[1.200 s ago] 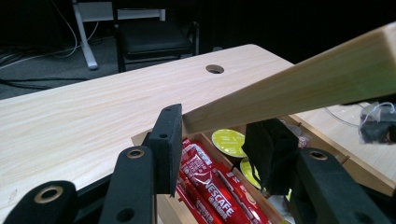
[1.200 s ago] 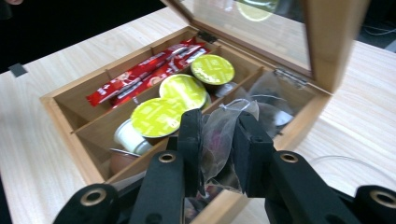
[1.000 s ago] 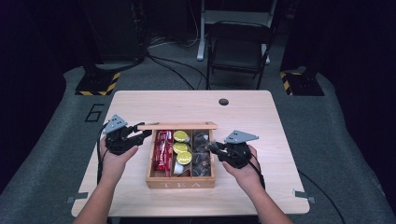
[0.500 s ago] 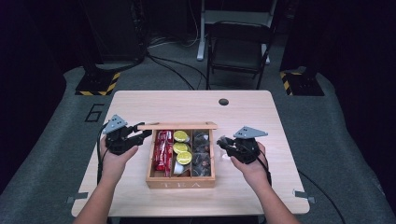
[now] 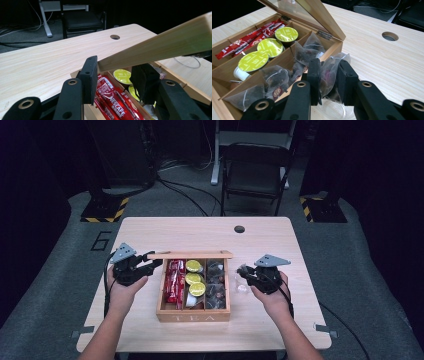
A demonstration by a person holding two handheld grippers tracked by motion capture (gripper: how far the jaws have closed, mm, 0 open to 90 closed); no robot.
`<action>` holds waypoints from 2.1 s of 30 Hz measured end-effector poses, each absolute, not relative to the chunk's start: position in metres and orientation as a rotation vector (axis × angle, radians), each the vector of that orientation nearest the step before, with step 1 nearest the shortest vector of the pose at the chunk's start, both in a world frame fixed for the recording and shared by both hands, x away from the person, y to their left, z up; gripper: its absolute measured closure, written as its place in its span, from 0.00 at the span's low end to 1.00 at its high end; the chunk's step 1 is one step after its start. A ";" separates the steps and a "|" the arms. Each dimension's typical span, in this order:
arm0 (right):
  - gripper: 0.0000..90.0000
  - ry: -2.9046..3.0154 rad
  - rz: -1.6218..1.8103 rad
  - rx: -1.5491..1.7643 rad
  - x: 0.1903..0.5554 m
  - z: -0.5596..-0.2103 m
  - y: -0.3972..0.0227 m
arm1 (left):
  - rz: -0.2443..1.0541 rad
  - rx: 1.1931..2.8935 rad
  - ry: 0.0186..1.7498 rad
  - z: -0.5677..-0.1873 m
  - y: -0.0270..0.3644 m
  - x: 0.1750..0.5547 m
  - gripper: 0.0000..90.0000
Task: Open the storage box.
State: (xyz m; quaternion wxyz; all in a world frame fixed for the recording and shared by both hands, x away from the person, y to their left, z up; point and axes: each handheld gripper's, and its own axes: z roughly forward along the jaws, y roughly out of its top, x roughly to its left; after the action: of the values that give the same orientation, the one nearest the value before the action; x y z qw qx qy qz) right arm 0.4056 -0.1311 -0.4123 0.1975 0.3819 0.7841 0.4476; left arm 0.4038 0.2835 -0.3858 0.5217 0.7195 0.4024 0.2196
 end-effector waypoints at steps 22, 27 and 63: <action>0.82 2.200 1.200 1.127 0.414 -0.432 -0.136 | 0.526 1.725 0.964 -0.386 0.284 0.404 0.63; 0.82 2.204 1.192 1.138 0.416 -0.436 -0.134 | 0.527 1.726 0.963 -0.386 0.284 0.404 0.63; 0.67 2.188 1.306 1.022 0.404 -0.393 -0.107 | 0.525 1.727 0.959 -0.383 0.284 0.401 0.63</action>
State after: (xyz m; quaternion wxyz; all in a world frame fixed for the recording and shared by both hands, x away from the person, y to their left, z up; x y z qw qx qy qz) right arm 0.4039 -0.1065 -0.3933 0.1968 0.3651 0.7813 0.4664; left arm 0.4008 0.2839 -0.3832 0.5218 0.7207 0.4003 0.2192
